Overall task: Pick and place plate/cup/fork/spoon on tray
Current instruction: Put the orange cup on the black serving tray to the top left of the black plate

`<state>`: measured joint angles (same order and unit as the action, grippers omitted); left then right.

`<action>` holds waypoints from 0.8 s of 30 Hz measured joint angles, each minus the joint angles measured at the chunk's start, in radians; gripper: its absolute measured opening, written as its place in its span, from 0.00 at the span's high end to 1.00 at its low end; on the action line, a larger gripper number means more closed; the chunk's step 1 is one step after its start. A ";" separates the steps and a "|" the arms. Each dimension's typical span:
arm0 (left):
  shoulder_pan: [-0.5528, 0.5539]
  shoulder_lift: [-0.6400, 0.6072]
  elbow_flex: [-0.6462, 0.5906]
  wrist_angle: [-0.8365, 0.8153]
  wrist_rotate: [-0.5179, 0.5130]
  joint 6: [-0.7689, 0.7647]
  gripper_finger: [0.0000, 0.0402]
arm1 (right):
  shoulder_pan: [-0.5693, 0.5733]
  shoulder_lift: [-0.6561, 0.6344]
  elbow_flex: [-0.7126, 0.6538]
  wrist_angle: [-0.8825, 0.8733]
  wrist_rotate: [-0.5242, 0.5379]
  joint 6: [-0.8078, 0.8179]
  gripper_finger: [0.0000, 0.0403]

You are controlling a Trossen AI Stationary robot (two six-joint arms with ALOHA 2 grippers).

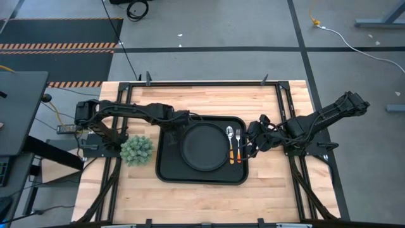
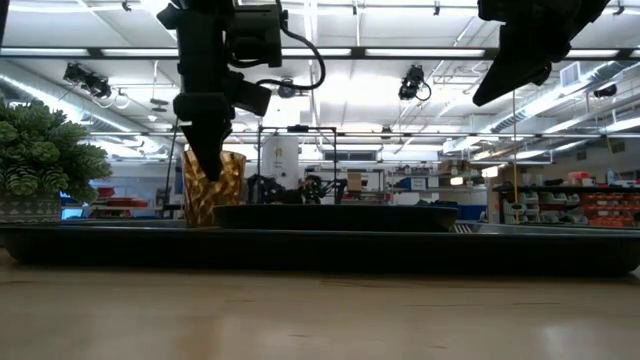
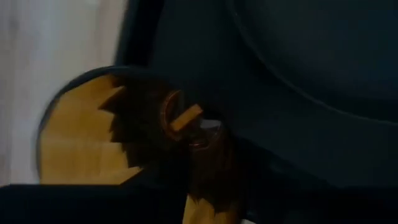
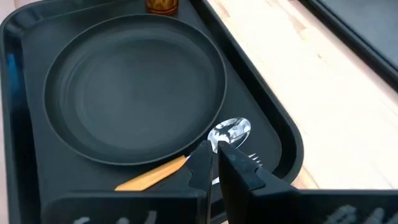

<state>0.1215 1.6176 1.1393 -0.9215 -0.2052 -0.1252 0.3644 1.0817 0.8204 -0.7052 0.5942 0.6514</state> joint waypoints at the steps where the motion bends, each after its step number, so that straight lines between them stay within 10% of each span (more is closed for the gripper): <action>1: 0.000 0.000 0.000 -0.003 -0.015 -0.008 0.63 | 0.001 0.000 0.000 0.000 0.010 0.000 0.92; 24: 0.022 -0.010 0.049 0.209 -0.238 0.149 0.58 | 0.029 -0.001 -0.133 0.022 0.033 0.022 0.98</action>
<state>0.1439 1.6073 1.1886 -0.7127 -0.4431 0.0234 0.3935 1.0809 0.6876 -0.6834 0.6271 0.6734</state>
